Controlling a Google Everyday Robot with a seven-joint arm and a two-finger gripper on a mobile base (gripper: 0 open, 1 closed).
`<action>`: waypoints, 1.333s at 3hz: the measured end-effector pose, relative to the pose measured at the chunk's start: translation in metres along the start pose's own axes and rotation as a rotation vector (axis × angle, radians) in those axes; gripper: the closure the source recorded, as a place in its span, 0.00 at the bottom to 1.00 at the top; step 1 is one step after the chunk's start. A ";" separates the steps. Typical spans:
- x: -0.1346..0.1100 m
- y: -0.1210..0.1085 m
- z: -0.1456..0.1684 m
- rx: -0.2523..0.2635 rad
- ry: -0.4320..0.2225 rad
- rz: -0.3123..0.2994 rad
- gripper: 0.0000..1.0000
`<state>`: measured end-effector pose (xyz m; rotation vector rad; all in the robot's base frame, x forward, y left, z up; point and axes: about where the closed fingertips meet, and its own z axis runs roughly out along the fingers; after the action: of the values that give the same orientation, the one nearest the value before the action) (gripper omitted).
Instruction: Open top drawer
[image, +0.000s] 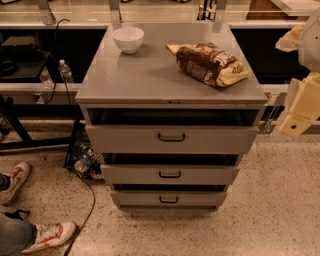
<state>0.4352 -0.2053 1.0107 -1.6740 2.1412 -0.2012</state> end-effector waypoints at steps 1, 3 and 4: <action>0.000 0.000 0.000 0.000 0.000 0.000 0.00; 0.013 0.050 0.076 -0.156 -0.015 -0.039 0.00; 0.029 0.081 0.134 -0.208 -0.026 -0.047 0.00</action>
Offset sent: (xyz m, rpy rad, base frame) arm -0.0187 0.0139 -0.0997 0.0448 0.2128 0.1028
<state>0.4116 -0.1931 0.8539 -1.8308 2.1679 0.0307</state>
